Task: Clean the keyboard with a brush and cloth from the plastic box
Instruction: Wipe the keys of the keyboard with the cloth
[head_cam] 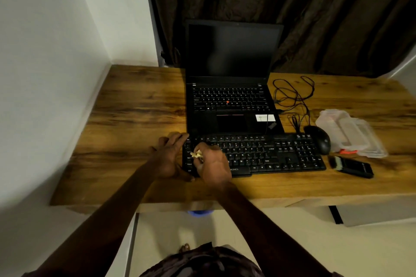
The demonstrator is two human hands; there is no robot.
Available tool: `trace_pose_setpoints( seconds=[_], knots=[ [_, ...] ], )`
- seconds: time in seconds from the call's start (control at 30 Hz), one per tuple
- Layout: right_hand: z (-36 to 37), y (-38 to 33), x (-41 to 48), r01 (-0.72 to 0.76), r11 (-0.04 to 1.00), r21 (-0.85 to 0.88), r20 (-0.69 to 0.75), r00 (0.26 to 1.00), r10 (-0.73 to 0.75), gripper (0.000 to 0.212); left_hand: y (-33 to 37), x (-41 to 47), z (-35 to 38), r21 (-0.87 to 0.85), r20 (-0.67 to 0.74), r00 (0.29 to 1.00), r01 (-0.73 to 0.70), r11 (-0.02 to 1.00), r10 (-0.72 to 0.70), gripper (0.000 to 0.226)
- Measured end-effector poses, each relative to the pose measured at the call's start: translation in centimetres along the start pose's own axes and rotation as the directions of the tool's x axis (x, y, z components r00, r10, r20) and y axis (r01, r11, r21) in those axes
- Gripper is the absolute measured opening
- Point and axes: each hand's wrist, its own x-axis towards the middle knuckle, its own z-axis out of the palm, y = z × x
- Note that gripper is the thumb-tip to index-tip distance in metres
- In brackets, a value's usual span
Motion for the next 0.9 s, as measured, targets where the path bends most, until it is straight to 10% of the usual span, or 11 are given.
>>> trace_pose_setpoints(
  seconds=[0.17,0.9],
  knots=[
    [-1.5,2.4,0.3,-0.177,0.984,0.035,-0.022,0.984,0.178,0.026,0.0,0.0,0.1,-0.054,0.02,1.0,0.011,0.998,-0.01,0.145],
    [0.8,0.2,0.2,0.108,0.993,0.056,-0.018,0.994,-0.107,0.03,0.2,-0.1,-0.1,-0.005,0.026,0.999,0.02,1.0,-0.02,0.144]
  ],
)
